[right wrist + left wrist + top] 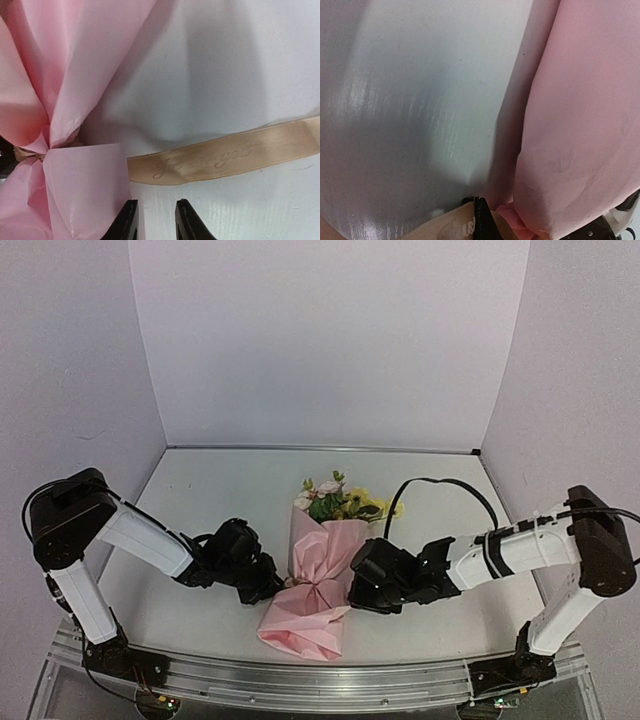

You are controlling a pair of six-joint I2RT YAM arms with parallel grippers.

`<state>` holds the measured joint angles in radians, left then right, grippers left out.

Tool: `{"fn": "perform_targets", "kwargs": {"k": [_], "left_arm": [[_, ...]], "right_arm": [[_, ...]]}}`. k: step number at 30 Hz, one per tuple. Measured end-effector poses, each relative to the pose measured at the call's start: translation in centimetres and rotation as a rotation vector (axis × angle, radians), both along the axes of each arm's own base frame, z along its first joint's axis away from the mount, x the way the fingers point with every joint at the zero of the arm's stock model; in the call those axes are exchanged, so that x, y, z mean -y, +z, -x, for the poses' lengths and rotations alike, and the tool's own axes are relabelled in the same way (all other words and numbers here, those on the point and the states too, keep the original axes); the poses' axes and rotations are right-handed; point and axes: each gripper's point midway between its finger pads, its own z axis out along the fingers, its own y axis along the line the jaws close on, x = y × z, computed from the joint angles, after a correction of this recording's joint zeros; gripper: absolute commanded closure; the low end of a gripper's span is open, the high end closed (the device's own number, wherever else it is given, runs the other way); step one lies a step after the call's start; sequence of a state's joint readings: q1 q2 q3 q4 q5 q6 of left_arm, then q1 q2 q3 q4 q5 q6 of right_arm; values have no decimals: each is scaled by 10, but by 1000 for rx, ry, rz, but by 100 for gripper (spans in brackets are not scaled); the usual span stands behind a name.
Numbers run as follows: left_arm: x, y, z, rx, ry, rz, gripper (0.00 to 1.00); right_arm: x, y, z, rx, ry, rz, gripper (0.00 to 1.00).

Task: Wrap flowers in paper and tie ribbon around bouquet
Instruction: Adjust the folded bouquet at the center of the board.

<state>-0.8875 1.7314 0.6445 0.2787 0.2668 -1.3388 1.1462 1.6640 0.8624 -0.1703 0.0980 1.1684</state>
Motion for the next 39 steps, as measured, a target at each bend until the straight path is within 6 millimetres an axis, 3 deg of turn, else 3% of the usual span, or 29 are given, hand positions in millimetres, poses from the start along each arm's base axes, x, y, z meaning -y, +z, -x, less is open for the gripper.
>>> {"fn": "perform_targets", "kwargs": {"k": [3,9,12,14,17,20,24,28,34,39], "left_arm": [[3,0,-2,2,-3,1,100],[5,0,-2,-2,-9,5,100],[6,0,-3,-1,-9,8,100],[6,0,-3,-1,-9,9,100],[6,0,-3,0,-9,10,100],[6,0,-3,-1,-8,10,100],[6,0,-3,-5,-5,12,100],[7,0,-2,-7,-7,14,100],[6,0,-3,-6,-12,13,100],[1,0,-4,-4,-25,4,100]], "right_arm": [[6,24,-4,63,32,46,58],[-7,102,-9,204,109,24,55],[-24,130,-4,249,168,11,54],[-37,136,5,260,214,14,54],[-67,130,24,259,300,41,57],[-82,96,45,227,376,117,58],[-76,44,65,161,442,258,58],[-59,10,70,116,455,360,58],[-46,-15,71,91,448,432,54],[-42,-7,68,109,456,445,50]]}}
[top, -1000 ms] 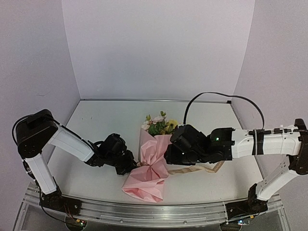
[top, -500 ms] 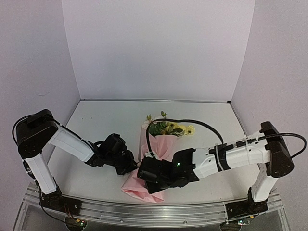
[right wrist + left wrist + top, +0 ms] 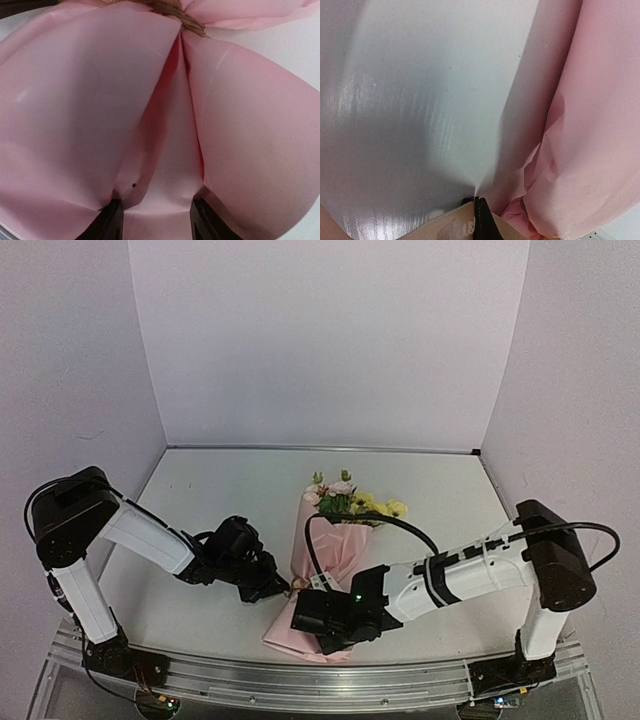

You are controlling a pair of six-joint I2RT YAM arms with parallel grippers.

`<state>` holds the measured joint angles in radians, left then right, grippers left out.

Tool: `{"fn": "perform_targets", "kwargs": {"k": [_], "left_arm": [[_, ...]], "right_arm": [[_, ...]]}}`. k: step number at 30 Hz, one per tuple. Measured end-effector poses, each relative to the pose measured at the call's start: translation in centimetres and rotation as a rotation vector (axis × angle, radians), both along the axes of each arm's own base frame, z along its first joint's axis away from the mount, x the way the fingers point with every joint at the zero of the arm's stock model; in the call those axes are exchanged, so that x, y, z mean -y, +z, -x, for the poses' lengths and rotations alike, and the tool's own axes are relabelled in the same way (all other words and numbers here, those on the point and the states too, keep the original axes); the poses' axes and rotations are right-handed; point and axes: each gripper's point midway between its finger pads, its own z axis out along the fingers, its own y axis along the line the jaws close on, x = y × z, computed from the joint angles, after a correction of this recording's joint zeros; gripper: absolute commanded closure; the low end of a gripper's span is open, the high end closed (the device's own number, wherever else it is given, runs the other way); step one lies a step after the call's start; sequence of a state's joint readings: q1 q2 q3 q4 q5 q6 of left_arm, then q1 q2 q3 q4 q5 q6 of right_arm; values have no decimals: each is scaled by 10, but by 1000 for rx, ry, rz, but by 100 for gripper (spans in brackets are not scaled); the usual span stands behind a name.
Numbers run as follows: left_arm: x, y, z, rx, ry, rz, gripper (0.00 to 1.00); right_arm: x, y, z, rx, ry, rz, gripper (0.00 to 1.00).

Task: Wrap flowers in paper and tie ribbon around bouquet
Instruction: Adjust the folded bouquet at the center of the board.

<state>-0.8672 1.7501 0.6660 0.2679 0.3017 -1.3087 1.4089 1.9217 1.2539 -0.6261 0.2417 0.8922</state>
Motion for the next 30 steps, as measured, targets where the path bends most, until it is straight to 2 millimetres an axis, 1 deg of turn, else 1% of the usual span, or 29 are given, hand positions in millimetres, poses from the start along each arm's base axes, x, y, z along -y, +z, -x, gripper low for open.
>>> {"fn": "perform_targets", "kwargs": {"k": [2,3,7,9,11,12,15,18,21,25,30], "left_arm": [[-2,0,0,2,-8,-6,100],[-2,0,1,4,-15,-8,100],[-3,0,2,13,-40,-26,100],[-2,1,1,17,-53,-40,100],[-3,1,1,16,-63,-56,100],[-3,1,1,16,-67,-62,100],[-3,1,1,17,-76,-78,100],[-4,1,0,19,-77,-93,100],[-6,1,-3,23,-75,-107,100],[-10,1,-7,24,-63,-112,100],[-11,1,-10,24,-56,-112,100]], "right_arm": [[1,13,-1,6,9,-18,49],[1,23,-2,11,14,-36,49],[1,79,-15,44,2,-168,50],[4,104,-25,65,-21,-228,57],[7,117,-35,78,-51,-259,64],[9,118,-39,81,-62,-259,67],[15,107,-50,81,-93,-221,77],[19,82,-58,66,-123,-155,91],[24,59,-63,44,-146,-98,98],[26,38,-63,-6,-156,-60,100],[23,16,-57,-61,-150,-37,100]]}}
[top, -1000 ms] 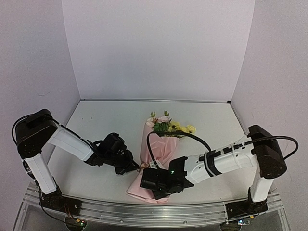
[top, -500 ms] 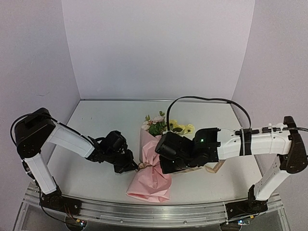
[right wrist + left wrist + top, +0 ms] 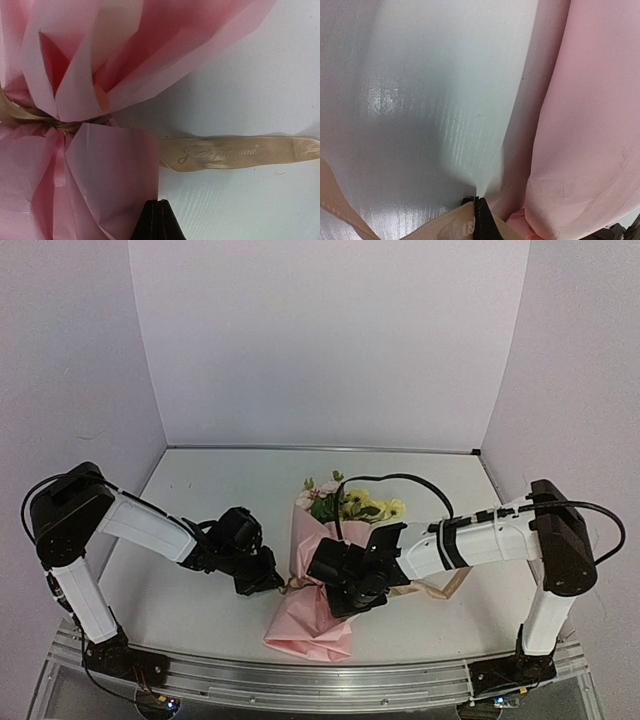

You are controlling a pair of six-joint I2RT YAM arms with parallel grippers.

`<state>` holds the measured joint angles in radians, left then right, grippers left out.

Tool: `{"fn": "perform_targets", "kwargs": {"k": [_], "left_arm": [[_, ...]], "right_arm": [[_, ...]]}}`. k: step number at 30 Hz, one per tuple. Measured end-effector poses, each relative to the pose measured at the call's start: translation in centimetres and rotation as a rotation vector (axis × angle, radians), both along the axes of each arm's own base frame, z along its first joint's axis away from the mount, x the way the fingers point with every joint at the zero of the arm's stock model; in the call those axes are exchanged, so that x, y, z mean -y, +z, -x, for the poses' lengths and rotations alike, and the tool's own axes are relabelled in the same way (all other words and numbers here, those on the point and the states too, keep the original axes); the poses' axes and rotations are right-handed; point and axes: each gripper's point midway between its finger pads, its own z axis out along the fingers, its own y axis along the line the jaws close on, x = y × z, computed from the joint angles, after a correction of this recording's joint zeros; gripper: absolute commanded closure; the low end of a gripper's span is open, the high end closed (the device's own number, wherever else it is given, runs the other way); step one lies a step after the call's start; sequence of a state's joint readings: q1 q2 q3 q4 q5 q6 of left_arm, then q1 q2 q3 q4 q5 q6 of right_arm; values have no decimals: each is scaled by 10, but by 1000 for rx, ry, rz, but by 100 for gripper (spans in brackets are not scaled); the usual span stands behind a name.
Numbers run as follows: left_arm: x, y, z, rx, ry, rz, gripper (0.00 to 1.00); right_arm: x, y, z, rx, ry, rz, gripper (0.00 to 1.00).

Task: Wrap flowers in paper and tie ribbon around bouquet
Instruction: Adjust the folded bouquet at the center of the board, then pass from the left arm to the right

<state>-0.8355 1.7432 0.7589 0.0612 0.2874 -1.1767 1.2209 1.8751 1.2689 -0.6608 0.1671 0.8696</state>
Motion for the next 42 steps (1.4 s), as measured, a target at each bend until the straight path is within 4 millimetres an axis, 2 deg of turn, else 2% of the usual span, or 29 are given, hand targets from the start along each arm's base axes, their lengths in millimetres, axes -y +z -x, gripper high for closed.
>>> {"fn": "perform_targets", "kwargs": {"k": [4,6,8,12,14,16,19,22,25,28,34,39,42], "left_arm": [[-5,2,-5,20,23,-16,100],[-12,9,-8,54,46,-29,100],[-19,25,-12,110,65,-28,100],[-22,64,-23,239,73,9,100],[-23,74,-25,280,61,18,100],[-22,77,-25,303,38,14,100],[-22,76,-23,314,2,8,100],[-18,78,-19,321,-38,20,99],[-13,88,-16,343,-76,57,98],[-6,104,-13,378,-114,110,97],[7,125,-8,410,-162,205,98],[10,127,-5,405,-183,233,98],[10,128,-3,402,-188,238,98]], "right_arm": [[0,-2,1,-3,-2,-6,98],[2,-2,1,-1,-3,-8,90],[5,3,2,5,-2,-14,79],[7,26,-1,41,5,-52,57],[7,44,-4,73,19,-77,53],[6,61,-7,106,36,-97,49],[-5,89,-14,157,80,-137,46],[-26,112,-21,203,141,-196,44],[-52,126,-26,237,214,-254,45],[-79,124,-28,251,286,-299,44],[-107,105,-28,253,386,-330,41],[-117,99,-31,271,411,-340,42],[-120,96,-34,287,412,-337,47]]}}
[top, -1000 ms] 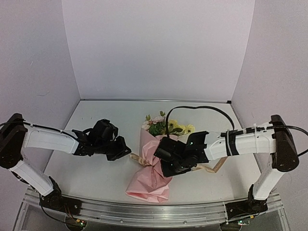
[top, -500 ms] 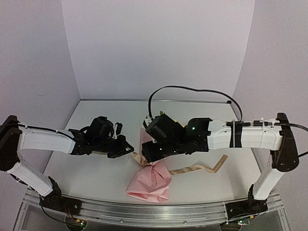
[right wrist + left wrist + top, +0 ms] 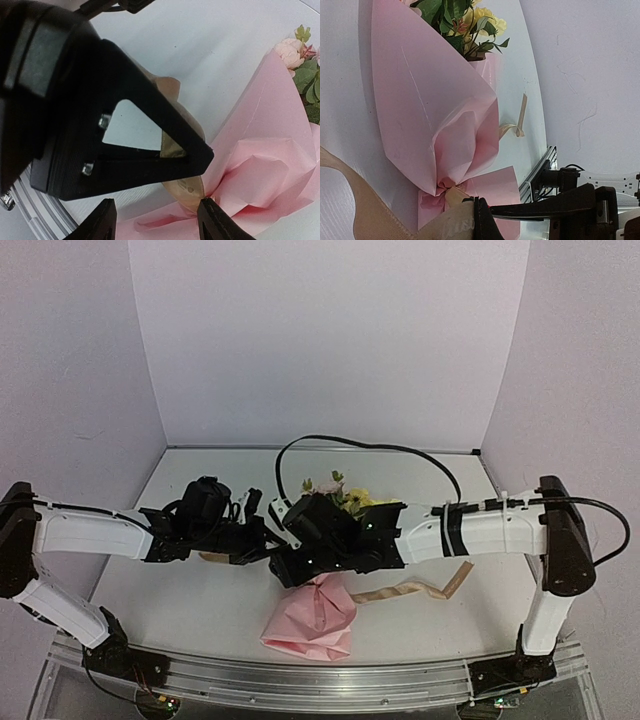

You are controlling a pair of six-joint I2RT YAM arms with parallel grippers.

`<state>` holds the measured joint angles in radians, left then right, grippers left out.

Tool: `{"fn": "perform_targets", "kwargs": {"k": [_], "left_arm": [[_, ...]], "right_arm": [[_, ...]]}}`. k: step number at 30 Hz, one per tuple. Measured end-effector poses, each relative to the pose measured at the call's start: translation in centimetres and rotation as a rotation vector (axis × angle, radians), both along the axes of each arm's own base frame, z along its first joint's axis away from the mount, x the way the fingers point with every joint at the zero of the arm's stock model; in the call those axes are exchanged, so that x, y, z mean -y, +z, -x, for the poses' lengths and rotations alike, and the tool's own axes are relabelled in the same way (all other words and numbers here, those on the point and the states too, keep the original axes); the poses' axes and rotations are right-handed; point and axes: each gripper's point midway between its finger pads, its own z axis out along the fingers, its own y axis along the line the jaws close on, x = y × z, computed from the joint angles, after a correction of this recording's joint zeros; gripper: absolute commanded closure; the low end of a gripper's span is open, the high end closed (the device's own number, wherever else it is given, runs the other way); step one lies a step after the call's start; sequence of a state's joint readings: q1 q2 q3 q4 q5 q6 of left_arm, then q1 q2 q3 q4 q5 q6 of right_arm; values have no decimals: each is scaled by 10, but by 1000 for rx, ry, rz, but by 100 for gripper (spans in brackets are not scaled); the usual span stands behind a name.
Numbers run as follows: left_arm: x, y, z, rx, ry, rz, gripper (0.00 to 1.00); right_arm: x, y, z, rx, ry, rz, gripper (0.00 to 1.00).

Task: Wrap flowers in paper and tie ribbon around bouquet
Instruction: Pass from the left arm to the right

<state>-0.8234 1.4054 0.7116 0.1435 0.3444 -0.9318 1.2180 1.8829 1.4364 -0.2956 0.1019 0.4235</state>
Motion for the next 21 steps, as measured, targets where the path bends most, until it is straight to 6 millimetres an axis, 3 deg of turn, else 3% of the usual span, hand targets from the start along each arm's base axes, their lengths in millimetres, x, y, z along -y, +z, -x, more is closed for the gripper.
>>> {"fn": "perform_targets", "kwargs": {"k": [8,14,16,21], "left_arm": [[1,0,3,-6,-16,5,96],[3,1,7,-6,-45,8,93],[3,0,7,-6,-50,8,89],[3,0,7,-1,-59,8,69]], "right_arm": [[2,-19,-12,39,-44,54,68],[8,-17,-21,71,-106,58,92],[10,-16,-24,78,-129,59,99],[17,-18,-29,83,-188,58,100]]}}
